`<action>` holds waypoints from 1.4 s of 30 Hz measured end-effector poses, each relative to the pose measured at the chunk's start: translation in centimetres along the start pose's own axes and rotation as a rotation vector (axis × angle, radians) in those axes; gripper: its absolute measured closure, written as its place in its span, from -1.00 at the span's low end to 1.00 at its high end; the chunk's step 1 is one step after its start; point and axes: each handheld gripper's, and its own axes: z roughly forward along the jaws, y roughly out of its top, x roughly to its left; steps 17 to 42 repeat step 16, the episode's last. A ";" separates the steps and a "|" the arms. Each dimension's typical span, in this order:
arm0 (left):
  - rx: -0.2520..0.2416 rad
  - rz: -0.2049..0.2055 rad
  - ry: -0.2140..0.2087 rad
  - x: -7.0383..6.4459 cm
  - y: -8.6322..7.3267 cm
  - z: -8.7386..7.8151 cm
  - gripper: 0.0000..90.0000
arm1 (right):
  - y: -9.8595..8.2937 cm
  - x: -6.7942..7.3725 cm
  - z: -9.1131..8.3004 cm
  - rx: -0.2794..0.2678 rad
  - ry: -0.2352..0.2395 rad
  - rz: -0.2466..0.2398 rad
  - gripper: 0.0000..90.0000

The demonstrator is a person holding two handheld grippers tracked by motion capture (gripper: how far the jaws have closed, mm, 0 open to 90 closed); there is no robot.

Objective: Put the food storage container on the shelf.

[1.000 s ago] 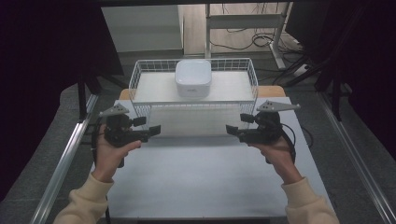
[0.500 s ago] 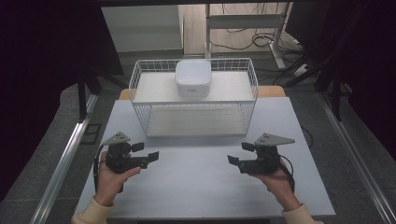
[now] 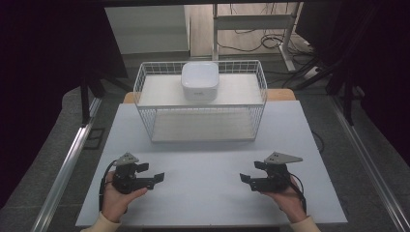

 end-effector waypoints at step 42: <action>-0.018 -0.009 0.023 0.5 -0.1 -0.1 -0.58 | -0.1 -0.3 0.0 -0.011 -0.008 -0.005 -0.52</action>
